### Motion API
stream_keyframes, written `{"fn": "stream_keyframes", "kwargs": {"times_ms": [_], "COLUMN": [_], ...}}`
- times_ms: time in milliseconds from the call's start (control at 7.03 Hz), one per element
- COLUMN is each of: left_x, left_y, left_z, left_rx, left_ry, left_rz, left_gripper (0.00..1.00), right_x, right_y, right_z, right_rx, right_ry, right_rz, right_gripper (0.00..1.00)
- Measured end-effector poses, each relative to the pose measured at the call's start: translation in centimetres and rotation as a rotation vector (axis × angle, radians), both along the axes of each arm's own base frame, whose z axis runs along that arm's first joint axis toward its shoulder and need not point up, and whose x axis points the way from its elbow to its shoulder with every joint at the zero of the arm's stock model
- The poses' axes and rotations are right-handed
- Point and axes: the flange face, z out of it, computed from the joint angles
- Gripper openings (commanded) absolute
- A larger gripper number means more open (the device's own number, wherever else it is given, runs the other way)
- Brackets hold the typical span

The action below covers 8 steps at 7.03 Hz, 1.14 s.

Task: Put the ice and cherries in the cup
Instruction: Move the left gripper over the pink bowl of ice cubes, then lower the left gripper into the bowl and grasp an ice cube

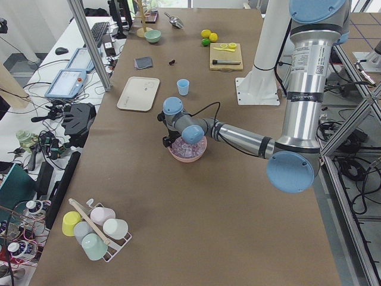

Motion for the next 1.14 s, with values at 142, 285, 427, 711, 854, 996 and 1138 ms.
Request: {"fn": "stream_keyframes", "kwargs": {"times_ms": [142, 285, 427, 711, 854, 996, 1138], "left_x": [-0.2, -0.5, -1.0, -1.6, -1.6, -1.8, -2.0], "left_y": [0.2, 0.7, 1.5, 2.8, 3.1, 3.5, 4.0], "left_z": [0.1, -0.5, -1.1, -0.6, -0.1, 0.7, 1.5], "left_rx": [0.006, 0.011, 0.011, 0.003, 0.003, -0.001, -0.009], "left_ry": [0.003, 0.019, 0.038, 0.033, 0.02, 0.008, -0.004], "left_rz": [0.006, 0.014, 0.025, 0.032, 0.031, 0.034, 0.035], "left_gripper": [0.98, 0.98, 0.98, 0.97, 0.97, 0.97, 0.97], "right_x": [0.0, 0.0, 0.0, 0.0, 0.0, 0.0, 0.0], "right_y": [0.0, -0.1, -0.1, -0.3, -0.4, -0.4, -0.4], "right_z": [-0.1, -0.2, -0.3, -0.4, -0.4, -0.5, -0.6], "right_rx": [0.001, 0.003, 0.005, 0.006, 0.007, 0.01, 0.012], "right_ry": [0.0, 0.0, 0.0, 0.0, 0.0, 0.001, 0.001], "right_rz": [0.0, 0.0, 0.0, 0.0, 0.0, 0.0, 0.0], "right_gripper": [1.0, 1.0, 1.0, 1.0, 1.0, 1.0, 1.0]}}
